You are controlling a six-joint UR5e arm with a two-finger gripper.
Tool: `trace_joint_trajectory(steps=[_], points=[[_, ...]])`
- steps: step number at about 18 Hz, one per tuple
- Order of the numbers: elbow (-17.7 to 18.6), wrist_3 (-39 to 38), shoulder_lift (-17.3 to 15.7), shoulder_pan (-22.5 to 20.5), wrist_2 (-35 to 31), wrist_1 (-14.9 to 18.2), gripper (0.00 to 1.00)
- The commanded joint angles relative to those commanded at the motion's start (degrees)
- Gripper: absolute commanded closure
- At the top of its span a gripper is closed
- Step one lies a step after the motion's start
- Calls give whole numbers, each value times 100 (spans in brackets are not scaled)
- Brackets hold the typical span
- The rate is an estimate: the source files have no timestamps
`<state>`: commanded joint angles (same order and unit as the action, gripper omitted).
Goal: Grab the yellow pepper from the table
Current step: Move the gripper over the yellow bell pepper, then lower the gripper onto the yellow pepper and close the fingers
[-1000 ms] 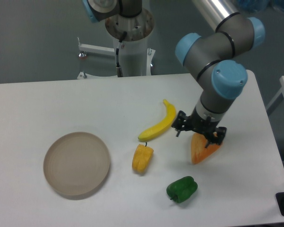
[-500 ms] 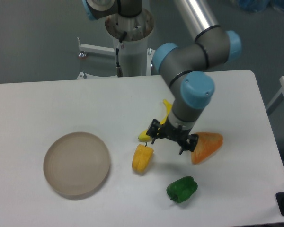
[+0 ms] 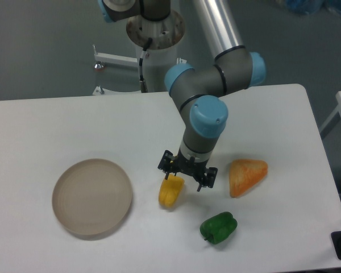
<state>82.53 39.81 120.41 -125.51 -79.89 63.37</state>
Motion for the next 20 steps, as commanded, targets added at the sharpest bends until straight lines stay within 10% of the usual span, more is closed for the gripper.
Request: trace_joint_trajectory(steps=[20], points=[[290,0,-18,105,-220,-255,0]])
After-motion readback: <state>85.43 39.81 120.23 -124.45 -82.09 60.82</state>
